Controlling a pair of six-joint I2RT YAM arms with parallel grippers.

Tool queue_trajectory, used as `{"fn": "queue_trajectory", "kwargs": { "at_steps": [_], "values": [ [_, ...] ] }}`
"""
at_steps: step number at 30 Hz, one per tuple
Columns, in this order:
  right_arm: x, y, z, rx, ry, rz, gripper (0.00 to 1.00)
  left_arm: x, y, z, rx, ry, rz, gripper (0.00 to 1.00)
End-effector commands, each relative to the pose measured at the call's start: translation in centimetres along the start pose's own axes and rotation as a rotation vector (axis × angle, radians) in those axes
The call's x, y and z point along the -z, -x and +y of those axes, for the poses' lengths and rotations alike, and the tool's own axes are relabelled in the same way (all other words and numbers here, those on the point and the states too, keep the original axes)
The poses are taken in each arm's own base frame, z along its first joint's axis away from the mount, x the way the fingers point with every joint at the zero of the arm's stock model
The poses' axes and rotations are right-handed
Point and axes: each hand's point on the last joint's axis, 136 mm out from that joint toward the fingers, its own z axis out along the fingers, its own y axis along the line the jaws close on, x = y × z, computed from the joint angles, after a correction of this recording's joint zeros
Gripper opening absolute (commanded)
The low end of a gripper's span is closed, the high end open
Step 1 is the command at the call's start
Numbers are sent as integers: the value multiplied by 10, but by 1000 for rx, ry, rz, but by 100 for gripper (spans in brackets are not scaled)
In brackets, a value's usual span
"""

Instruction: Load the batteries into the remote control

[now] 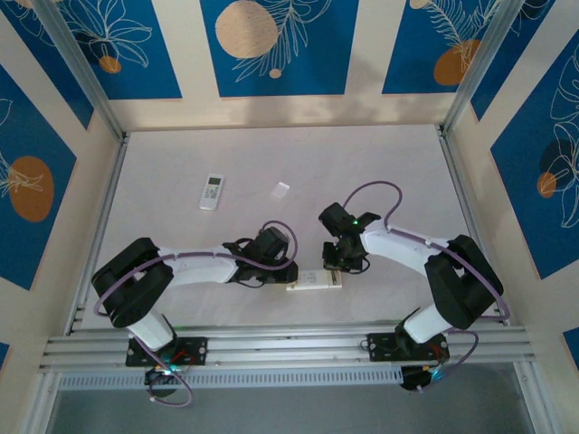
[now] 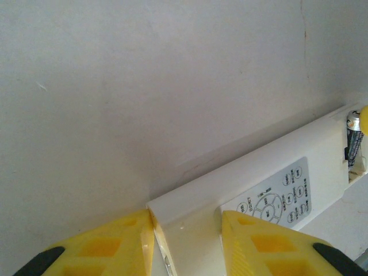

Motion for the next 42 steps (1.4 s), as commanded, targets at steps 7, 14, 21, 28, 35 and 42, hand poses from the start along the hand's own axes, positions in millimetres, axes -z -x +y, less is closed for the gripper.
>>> {"fn": "queue_trajectory", "kwargs": {
  "at_steps": [7,14,21,28,35,42],
  "values": [
    [-6,-35,-25,-60,-80,88,12,-1,-5,-14,-24,-39,25,36],
    [-7,-44,-31,-102,-100,104,10,-1,-5,-14,-24,-37,25,36],
    [-7,-53,-36,-153,-113,117,10,-1,-6,-13,-21,-40,25,36],
    [-8,-60,-41,-169,-111,123,10,0,-5,-14,-22,-43,20,36],
    [12,-39,-18,-102,-33,51,13,0,-6,-14,-25,-42,22,36],
    [30,-13,-17,-134,4,-57,22,-1,-5,-15,-25,-49,15,36]
  ]
}}
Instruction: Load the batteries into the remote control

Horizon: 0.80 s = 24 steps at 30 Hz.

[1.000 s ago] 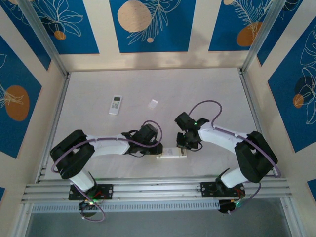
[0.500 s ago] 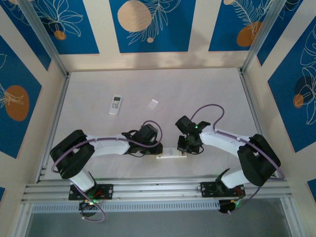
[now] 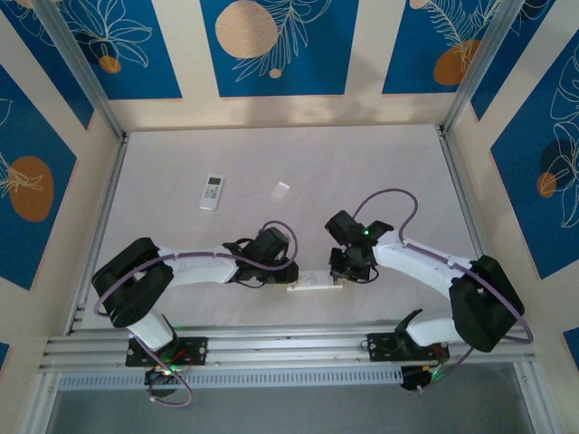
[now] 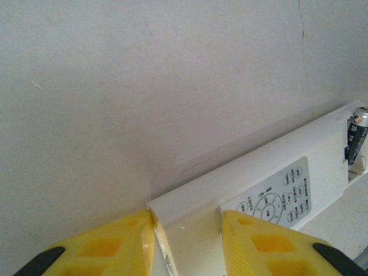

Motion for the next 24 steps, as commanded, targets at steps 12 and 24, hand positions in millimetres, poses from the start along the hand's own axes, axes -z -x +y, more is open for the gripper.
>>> {"fn": "queue_trajectory", "kwargs": {
  "at_steps": [12,24],
  "values": [
    [-19,17,14,33,23,8,24,0,-4,-12,-30,-36,8,37],
    [-32,15,3,67,-73,24,10,5,2,-10,-61,0,-19,42]
  ]
}}
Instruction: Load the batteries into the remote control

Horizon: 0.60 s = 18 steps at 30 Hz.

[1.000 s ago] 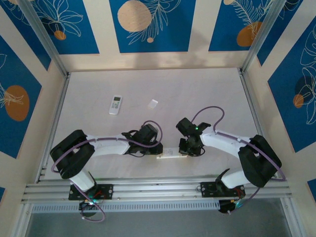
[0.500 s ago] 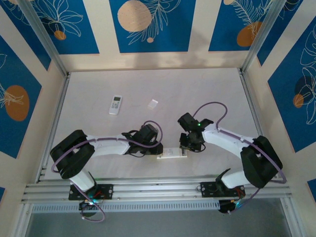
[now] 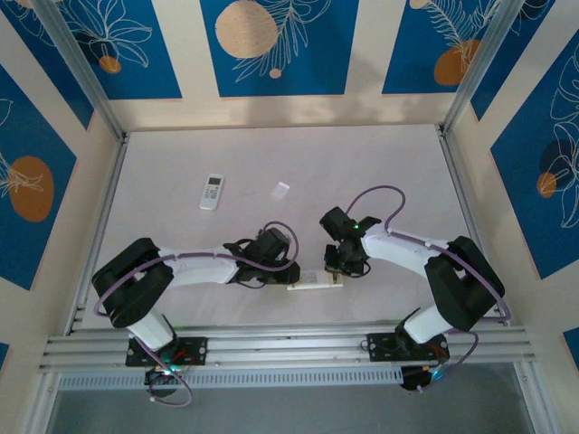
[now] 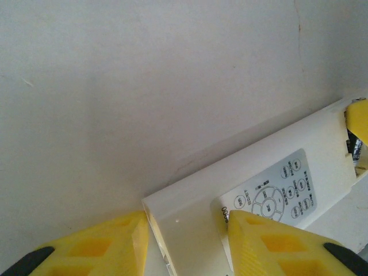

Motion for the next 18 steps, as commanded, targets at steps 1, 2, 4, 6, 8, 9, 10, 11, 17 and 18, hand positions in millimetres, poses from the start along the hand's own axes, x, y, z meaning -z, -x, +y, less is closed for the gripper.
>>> {"fn": "queue_trajectory", "kwargs": {
  "at_steps": [1,2,4,6,8,9,10,11,17,18],
  "values": [
    [3,0,-4,13,-43,-1,9,7,5,-8,-45,0,-24,42],
    [9,2,-4,6,-41,-9,8,7,5,-8,-48,0,-30,42],
    [25,3,-3,-16,-24,-26,7,10,8,-8,-54,-2,-51,42],
    [40,6,-5,-53,-6,-50,7,11,10,-9,-62,-1,-64,43],
    [48,10,-14,-113,-9,-77,6,12,12,-10,-73,-3,-72,46],
    [49,14,-20,-153,-10,-91,6,13,14,-10,-78,-7,-81,48],
    [48,19,-27,-205,-11,-96,5,14,15,-11,-85,-11,-90,50],
    [46,23,-33,-266,-14,-88,4,16,17,-12,-89,-16,-105,51],
    [19,56,-39,-671,68,-4,7,37,29,-17,-168,-44,-216,68],
    [13,59,-42,-724,46,29,7,41,30,-18,-189,-53,-230,71]
  ]
}}
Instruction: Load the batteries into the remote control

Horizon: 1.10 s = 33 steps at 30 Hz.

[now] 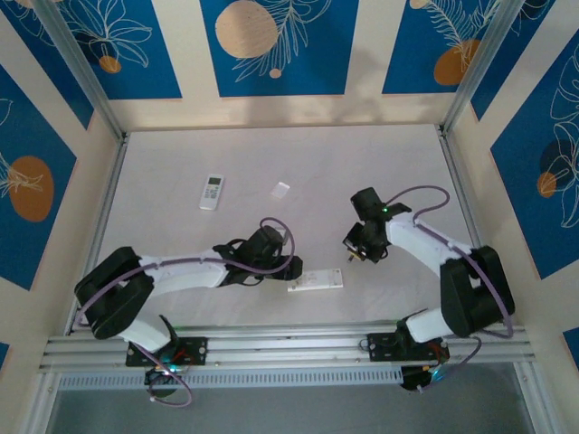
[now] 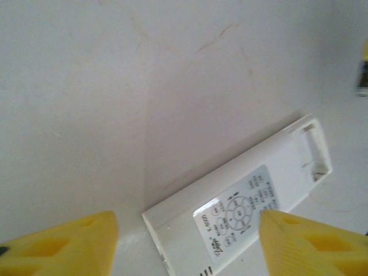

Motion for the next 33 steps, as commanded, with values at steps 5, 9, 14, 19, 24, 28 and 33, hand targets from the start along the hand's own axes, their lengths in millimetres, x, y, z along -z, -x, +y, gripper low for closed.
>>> {"fn": "queue_trajectory", "kwargs": {
  "at_steps": [5,9,14,19,24,28,33],
  "values": [
    [-29,6,11,-245,-84,133,13,17,14,-11,-132,-47,-115,79],
    [-17,13,10,-126,-78,74,24,19,17,-6,-183,-20,-135,82],
    [44,43,47,388,59,-95,31,30,26,-17,-282,-71,-206,87],
    [66,17,74,1149,177,-81,36,45,32,-23,-431,-87,-271,86],
    [46,-22,76,1706,173,-133,44,54,30,-27,-562,-111,-308,88],
    [43,-17,46,1787,109,58,54,64,23,-32,-661,-169,-375,92],
    [18,-7,29,2037,63,51,55,79,19,-32,-763,-219,-535,98]
  ]
}}
